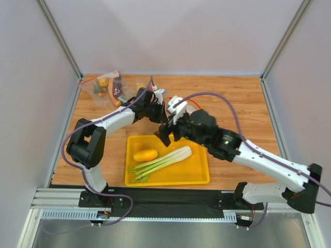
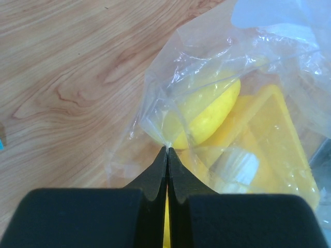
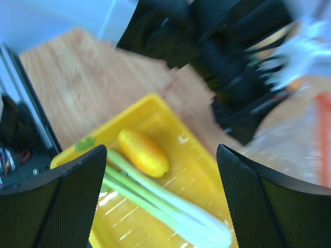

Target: Open the zip-top bag and remove the fake food

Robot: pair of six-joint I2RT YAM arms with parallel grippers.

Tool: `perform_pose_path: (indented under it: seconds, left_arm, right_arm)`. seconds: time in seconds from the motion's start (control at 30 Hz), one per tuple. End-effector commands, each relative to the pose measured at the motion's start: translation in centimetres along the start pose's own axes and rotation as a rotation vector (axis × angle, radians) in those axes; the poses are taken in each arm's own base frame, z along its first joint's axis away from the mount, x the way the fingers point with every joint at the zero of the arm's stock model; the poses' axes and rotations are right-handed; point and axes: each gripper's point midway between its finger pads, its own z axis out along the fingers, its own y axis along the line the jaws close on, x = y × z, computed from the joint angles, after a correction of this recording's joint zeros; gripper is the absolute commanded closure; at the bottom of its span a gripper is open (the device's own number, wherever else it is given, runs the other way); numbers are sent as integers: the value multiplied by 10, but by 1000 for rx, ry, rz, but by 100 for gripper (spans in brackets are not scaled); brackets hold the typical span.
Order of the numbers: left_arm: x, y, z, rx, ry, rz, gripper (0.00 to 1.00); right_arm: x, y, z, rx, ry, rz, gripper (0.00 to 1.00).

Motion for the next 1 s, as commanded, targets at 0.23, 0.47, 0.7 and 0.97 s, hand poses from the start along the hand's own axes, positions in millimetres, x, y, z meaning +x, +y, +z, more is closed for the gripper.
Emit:
perform_pose_path:
  seconds: [0.23, 0.47, 0.7, 0.97]
  left_arm:
    - [-35, -26, -27, 36, -99, 72, 100]
    - [-33, -23, -31, 16, -100, 89, 100]
    - [-35, -26, -31, 28, -106, 84, 100]
    - [-35, -24, -29, 27, -102, 84, 100]
  right_arm:
    - [-15, -172, -21, 384, -72, 216, 29]
    - [24, -203, 12, 401, 21, 304, 40]
    - [41, -206, 9, 418, 56, 312, 41]
    - [71, -162, 13, 200, 150, 362, 44]
